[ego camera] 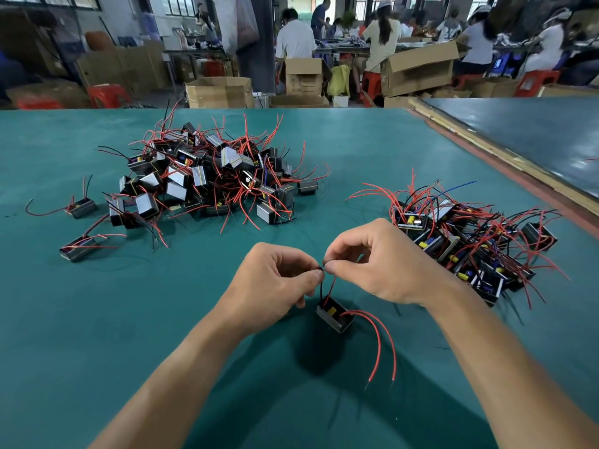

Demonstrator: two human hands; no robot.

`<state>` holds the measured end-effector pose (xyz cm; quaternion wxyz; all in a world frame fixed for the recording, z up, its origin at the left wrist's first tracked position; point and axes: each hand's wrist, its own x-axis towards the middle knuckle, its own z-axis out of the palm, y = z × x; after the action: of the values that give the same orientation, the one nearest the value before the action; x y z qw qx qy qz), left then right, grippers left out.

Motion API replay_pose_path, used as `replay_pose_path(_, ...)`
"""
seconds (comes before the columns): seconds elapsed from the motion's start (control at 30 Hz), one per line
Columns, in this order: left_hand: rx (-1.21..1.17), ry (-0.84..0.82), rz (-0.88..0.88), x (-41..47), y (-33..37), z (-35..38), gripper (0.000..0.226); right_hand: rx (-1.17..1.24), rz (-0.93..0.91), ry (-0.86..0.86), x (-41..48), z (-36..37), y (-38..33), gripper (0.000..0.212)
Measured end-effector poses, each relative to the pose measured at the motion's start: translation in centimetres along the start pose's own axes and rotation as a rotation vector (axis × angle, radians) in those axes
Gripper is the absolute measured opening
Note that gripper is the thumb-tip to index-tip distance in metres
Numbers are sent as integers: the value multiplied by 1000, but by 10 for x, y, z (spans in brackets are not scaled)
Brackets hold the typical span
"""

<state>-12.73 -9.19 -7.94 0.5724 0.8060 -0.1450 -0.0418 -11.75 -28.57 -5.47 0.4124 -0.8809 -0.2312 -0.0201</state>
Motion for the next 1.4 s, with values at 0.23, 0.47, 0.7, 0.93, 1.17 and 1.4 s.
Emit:
replay_pose_path(0.23, 13, 0, 27, 0, 0, 2, 9, -13, 19, -20, 2, 4, -1, 17)
replay_pose_path(0.47, 9, 55, 50, 0, 2, 2, 20, 112, 38, 68, 2, 3, 3, 15)
replay_pose_path(0.7, -6, 76, 64, 1, 3, 4, 15, 49, 264, 277, 7, -1, 13, 19)
replay_pose_path(0.93, -54, 43, 70, 1, 2, 1, 15, 16, 440, 168, 7, -4, 19, 20)
replay_pose_path(1.17, -102, 22, 58, 2, 0, 0, 14, 34, 482, 52, 7, 0, 18, 21)
replay_pose_path(1.4, -101, 14, 54, 2, 1, 1, 10, 91, 450, 97, 6, 0, 14, 20)
